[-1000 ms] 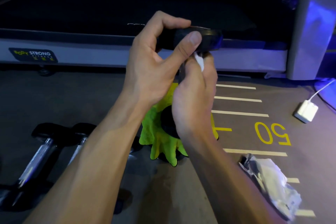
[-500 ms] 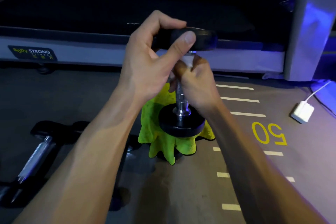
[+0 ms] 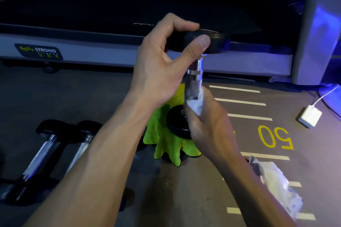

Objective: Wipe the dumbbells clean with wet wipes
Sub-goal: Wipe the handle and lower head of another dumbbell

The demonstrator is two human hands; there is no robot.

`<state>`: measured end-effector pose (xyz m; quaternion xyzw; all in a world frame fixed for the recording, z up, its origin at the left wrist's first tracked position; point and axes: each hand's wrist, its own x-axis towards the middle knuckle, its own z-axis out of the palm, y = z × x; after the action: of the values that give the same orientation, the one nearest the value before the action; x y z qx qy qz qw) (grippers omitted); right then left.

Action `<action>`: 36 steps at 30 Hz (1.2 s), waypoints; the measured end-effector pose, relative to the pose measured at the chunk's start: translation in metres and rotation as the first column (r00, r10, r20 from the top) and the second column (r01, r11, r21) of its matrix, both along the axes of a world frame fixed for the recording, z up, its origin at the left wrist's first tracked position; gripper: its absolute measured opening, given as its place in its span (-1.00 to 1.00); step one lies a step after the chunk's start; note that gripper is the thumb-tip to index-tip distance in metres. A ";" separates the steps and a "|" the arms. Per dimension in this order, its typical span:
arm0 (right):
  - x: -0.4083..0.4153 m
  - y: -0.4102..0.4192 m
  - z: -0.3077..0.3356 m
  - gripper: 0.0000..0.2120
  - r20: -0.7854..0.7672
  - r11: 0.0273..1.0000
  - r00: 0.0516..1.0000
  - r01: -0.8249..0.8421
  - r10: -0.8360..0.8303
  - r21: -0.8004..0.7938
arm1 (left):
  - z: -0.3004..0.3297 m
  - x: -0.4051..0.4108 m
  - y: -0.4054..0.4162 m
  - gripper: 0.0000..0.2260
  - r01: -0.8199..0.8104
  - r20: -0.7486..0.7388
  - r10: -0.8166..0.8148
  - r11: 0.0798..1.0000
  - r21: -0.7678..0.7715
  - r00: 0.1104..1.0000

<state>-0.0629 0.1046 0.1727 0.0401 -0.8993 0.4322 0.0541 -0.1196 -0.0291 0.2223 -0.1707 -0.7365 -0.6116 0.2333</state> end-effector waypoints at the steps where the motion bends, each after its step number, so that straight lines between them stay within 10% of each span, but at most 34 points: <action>1: 0.006 0.001 0.000 -0.95 -0.018 1.000 1.000 -0.011 0.011 -0.013 | 0.000 0.001 0.001 -0.85 0.007 0.001 -0.007 1.000 0.000 1.000; 15: 0.072 -0.002 -0.020 -0.44 -0.186 0.894 0.957 -0.123 0.222 0.431 | 0.000 -0.004 0.006 -0.77 -0.135 -0.014 0.134 0.990 -0.042 0.991; 24: 0.022 -0.039 -0.021 -0.42 -0.016 0.723 0.990 -0.093 0.142 0.684 | 0.002 0.002 0.009 -0.80 -0.062 -0.015 0.061 0.995 -0.075 0.998; 31: 0.051 0.026 -0.011 -0.65 -0.200 0.999 0.979 -0.037 0.041 0.022 | 0.000 -0.002 -0.005 -0.83 -0.080 0.027 0.081 0.996 -0.032 0.996; 36: 0.020 0.018 0.017 -0.62 0.043 0.870 0.996 0.087 -0.076 -0.485 | 0.001 0.001 0.000 -0.81 -0.054 0.027 0.055 0.998 -0.017 0.998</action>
<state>-0.0430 0.1228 0.1901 -0.0176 -0.7634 0.6418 0.0707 -0.1185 -0.0293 0.2235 -0.1442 -0.7490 -0.6012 0.2384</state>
